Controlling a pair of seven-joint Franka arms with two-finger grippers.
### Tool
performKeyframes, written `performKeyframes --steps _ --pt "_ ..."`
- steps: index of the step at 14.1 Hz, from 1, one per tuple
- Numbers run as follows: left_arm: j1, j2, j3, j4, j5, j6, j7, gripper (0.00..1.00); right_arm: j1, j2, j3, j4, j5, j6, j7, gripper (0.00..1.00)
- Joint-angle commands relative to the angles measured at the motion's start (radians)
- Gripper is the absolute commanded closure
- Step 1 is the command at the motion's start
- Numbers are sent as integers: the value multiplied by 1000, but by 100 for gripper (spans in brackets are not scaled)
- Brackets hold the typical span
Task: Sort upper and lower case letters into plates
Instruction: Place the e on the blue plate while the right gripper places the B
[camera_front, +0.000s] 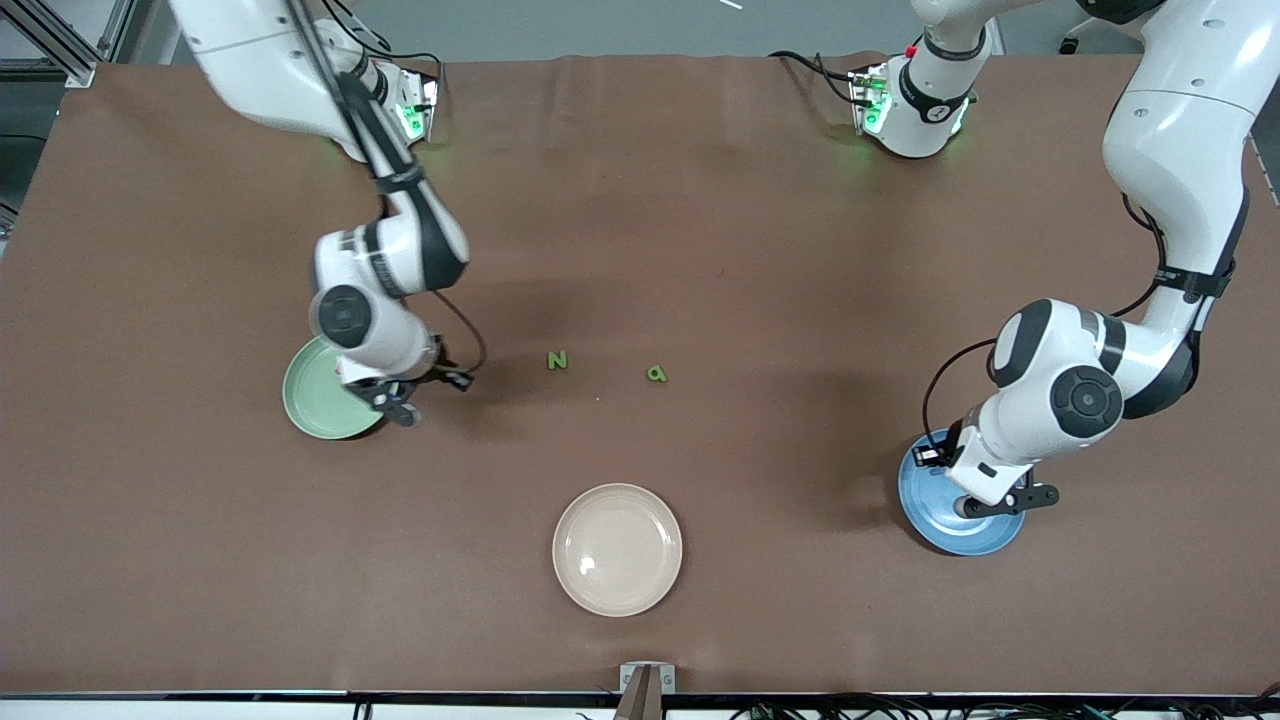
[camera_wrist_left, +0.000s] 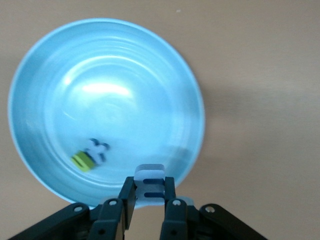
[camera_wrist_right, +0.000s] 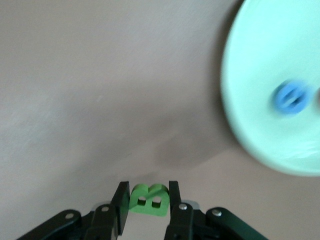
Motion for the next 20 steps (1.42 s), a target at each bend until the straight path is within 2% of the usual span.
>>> performKeyframes --steps 1,2,3,4,5,6,11,14,17,18,19,20 --pt "-13 23 35 42 16 -19 76 92 -167 -62 22 -27 -5 -63 -260 100" --pt "-13 29 37 42 15 -19 95 90 -214 -64 22 -27 -5 -68 -349 100" --pt "-13 43 38 45 13 -11 101 84 -265 -58 21 -27 -7 -65 -438 100" --pt "-16 51 49 57 15 -10 104 66 -307 -55 21 -27 -10 -59 -507 99" --pt "-24 58 59 69 24 -10 110 20 -342 -52 22 -26 -13 -56 -567 99" --pt "-24 57 60 71 37 -10 124 0 -368 -46 22 -25 -15 -42 -612 99" --pt "-37 32 27 51 24 -21 95 0 -384 25 24 -25 -11 47 -636 98" --pt "-47 28 -69 -10 27 -21 -98 0 -381 40 24 -25 -11 50 -636 97" --pt "-161 29 -83 -23 27 -21 -280 3 -385 48 24 -25 -11 52 -636 93" --pt "-206 34 -83 -23 27 -21 -345 4 -387 48 24 -25 -13 55 -636 86" --pt "-244 37 -83 -20 30 -21 -403 5 -387 48 24 -24 -13 53 -636 72" --pt "-289 40 -83 -17 33 -19 -448 8 -385 48 24 -24 -11 53 -636 51"
